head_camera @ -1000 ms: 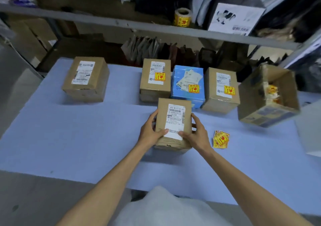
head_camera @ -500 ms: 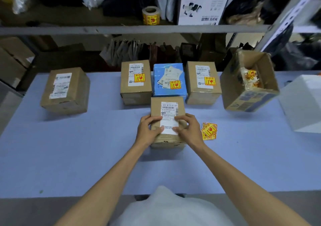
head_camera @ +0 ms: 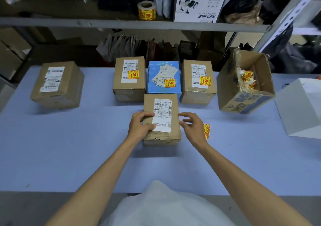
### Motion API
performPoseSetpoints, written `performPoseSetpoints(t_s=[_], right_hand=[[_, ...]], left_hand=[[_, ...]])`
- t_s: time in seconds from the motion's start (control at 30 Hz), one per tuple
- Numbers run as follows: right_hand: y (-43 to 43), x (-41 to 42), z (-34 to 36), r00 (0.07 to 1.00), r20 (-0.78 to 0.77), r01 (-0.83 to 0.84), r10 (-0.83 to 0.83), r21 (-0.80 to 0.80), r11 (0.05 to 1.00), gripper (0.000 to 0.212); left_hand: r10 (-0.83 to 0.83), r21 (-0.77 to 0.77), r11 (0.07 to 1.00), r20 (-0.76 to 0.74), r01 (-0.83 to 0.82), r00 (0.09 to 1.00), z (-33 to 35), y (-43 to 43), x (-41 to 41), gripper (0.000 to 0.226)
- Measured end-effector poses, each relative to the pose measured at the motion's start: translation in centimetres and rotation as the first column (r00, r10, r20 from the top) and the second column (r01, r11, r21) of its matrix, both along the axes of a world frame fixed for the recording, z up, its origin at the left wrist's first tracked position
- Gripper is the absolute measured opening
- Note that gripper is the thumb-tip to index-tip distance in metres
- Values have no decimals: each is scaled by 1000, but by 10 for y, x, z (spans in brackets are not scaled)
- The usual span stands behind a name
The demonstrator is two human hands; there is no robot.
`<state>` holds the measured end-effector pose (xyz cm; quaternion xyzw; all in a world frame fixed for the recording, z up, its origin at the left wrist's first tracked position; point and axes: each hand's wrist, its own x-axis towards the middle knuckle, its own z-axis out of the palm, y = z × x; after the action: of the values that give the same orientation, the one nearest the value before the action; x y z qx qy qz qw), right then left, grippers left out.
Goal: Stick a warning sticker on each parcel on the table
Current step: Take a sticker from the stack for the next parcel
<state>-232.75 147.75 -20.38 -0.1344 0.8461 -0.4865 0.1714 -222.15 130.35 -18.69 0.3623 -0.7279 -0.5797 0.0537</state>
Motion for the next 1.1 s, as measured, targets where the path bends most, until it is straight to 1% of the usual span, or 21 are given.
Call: performPoseSetpoints(t_s=[0.03,0.07,0.1,0.17,0.2,0.23,0.3,0.37,0.43,0.53,0.6,0.63,0.7,0.77,0.8,0.83,0.87,0.93,1.0,1.03,1.1], right_hand=[[6,-3,-4,999,-38,38,-35,64,997,27],[13,-7,-8,994,-91,66,-52,160,985,30],[21,-11,-13,988,-148,83,-41,289,954,33],[38,-18,-24,978,-207,98,16,531,842,40],[44,-21,-29,979,-205,109,20,598,794,45],[50,-24,-33,982,-186,119,1,633,765,49],[57,-28,-40,989,-130,139,-72,645,751,52],[62,-32,-45,988,-88,152,-124,605,781,48],[63,-35,-47,987,-90,160,-132,547,822,39],[61,-36,-46,981,-90,196,-173,444,875,15],[57,-34,-38,974,-43,224,-224,350,909,7],[54,-33,-31,968,-23,245,-250,302,921,7],[45,-33,-15,954,2,294,-300,190,937,8],[29,-31,6,943,43,330,-331,40,943,10],[20,-31,18,943,86,324,-320,-38,945,8],[10,-29,29,950,139,295,-280,-108,949,4],[0,-26,40,958,190,245,-212,-166,955,3],[-18,-17,56,965,259,114,-50,-237,965,7],[-32,-10,67,958,280,13,65,-267,964,8],[-38,-7,70,955,282,-17,97,-275,961,8],[-46,-5,73,952,277,-48,133,-294,955,11]], left_hand=[[4,7,1000,-1,-4,1000,0,1,0,42],[7,12,1000,-4,-7,1000,0,2,1,42],[10,13,1000,-6,-10,1000,0,2,1,42],[18,9,1000,-6,-18,1000,-1,4,3,42],[19,7,1000,-7,-19,1000,-1,5,4,42],[18,7,1000,-9,-18,1000,-1,6,5,42],[19,12,1000,-10,-19,1000,-1,7,6,42],[24,17,1000,-7,-24,1000,-1,7,7,42],[27,18,999,-6,-27,1000,0,7,7,43],[18,22,1000,1,-18,1000,2,6,6,43],[8,17,1000,28,-9,1000,3,5,4,43],[0,-11,1000,49,0,999,3,4,2,44],[-12,-142,990,82,24,997,4,5,-2,45],[-12,-271,962,43,24,999,9,10,-6,42],[-22,-294,956,-7,19,1000,13,12,-10,40],[-41,-277,961,-59,23,997,19,14,-14,37],[-62,-217,975,-93,40,994,26,14,-19,33],[-106,-26,994,-125,104,987,43,14,-28,23],[-113,134,982,-172,137,979,55,9,-33,11],[-105,180,974,-193,141,976,59,5,-32,8],[-110,225,962,-198,154,974,63,-6,-29,8]])
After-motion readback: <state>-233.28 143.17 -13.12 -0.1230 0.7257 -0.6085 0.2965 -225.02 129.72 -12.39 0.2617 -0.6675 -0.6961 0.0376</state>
